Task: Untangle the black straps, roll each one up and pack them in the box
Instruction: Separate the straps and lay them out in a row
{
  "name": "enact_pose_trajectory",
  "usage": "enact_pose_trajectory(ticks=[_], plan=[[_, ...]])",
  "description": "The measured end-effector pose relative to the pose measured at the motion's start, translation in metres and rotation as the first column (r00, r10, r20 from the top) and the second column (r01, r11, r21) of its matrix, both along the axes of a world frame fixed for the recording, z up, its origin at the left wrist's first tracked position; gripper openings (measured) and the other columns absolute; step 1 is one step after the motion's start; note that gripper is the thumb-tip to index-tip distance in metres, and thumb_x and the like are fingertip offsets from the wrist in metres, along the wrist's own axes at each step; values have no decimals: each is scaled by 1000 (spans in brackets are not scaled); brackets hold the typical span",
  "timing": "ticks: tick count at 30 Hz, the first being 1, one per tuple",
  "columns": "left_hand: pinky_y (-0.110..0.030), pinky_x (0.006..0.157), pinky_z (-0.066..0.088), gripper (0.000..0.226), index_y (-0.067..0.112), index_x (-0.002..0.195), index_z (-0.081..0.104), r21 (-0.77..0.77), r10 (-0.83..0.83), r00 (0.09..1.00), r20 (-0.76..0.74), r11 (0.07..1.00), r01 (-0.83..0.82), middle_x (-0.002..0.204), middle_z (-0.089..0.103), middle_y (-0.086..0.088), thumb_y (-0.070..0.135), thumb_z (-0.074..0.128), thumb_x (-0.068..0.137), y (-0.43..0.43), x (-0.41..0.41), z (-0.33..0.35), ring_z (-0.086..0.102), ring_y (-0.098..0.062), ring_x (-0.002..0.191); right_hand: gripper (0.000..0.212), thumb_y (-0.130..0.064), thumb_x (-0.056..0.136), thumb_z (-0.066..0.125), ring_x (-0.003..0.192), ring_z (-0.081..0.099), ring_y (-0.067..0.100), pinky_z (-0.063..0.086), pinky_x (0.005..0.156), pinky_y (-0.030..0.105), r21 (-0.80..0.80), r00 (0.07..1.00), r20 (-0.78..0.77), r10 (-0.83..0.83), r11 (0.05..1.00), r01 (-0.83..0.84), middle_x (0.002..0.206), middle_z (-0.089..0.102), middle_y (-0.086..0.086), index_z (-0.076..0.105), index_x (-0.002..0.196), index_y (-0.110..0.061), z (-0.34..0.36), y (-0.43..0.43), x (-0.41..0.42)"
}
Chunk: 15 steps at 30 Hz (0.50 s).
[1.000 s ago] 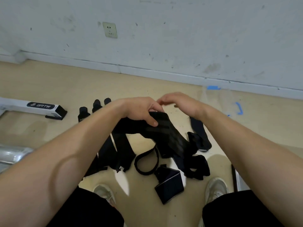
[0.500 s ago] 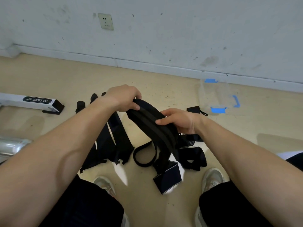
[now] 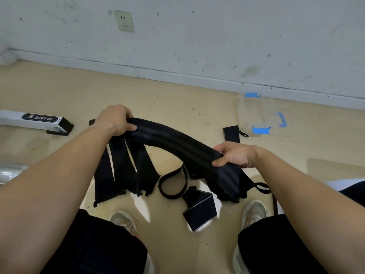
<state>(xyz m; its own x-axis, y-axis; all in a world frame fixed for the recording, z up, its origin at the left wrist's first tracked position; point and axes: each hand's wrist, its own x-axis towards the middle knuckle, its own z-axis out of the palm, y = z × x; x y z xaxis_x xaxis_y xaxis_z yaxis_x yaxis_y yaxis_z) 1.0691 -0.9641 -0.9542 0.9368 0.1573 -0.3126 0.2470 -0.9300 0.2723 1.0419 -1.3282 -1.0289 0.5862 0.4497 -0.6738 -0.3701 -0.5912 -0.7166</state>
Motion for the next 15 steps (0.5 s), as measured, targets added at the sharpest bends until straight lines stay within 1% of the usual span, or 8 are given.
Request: enact_pose_trajectory(ticks=[2,5,7,10,11,13,14,15], plan=[[-39,97,49,27,15,109,71,-47,-28,999,-37,999,26,105,66,-6,22,84,86,-7,1,-2,61,-27,100,34,1,87,69,106,72,35,56,98,47,47,993,87,-81,996,77,110,76,13,76,114,-19,3,1,0],[-38,89,49,33,15,117,69,50,-159,987,-12,986,159,111,66,-8,15,81,86,-17,1,-4,58,-27,98,48,11,88,55,101,72,18,55,98,36,4,916,385,-114,993,122,100,78,-2,77,115,-23,8,14,-3],[-38,74,46,20,22,108,67,199,-238,964,120,957,211,107,66,-10,14,73,90,-23,0,1,59,-30,92,42,6,85,60,96,70,11,53,94,30,-139,876,477,65,990,3,92,75,-12,77,110,-23,10,20,-6],[-37,66,40,20,28,90,63,287,-331,871,363,929,233,96,69,-1,9,67,92,-32,-2,4,58,-29,87,6,-33,88,75,69,60,-5,44,73,22,-354,883,115,456,849,-393,69,66,-23,76,83,-33,19,29,-19],[-39,69,43,21,27,89,66,241,-368,827,425,927,288,98,71,1,7,68,90,-36,-4,4,59,-28,92,21,-42,91,72,67,58,-2,41,70,21,-374,881,101,463,838,-397,66,65,-21,73,75,-30,19,34,-20],[-43,78,46,20,23,86,69,109,-417,752,510,899,425,104,73,1,3,71,87,-50,-8,2,58,-26,100,18,-45,95,66,82,60,6,42,72,21,-284,919,314,238,947,-149,86,69,-19,70,84,-31,19,45,-18],[-44,81,47,22,22,84,69,45,-418,732,538,881,470,106,73,1,1,72,85,-59,-12,0,57,-25,102,16,-43,97,64,99,61,9,44,80,22,-143,911,411,25,989,37,110,68,-15,69,105,-30,23,52,-15],[-44,83,48,24,21,82,68,-10,-405,726,557,870,493,109,72,2,-2,72,83,-67,-15,-2,56,-24,104,32,-41,98,63,114,58,11,44,92,25,15,899,408,-161,985,169,130,60,-11,63,127,-28,30,58,-12]])
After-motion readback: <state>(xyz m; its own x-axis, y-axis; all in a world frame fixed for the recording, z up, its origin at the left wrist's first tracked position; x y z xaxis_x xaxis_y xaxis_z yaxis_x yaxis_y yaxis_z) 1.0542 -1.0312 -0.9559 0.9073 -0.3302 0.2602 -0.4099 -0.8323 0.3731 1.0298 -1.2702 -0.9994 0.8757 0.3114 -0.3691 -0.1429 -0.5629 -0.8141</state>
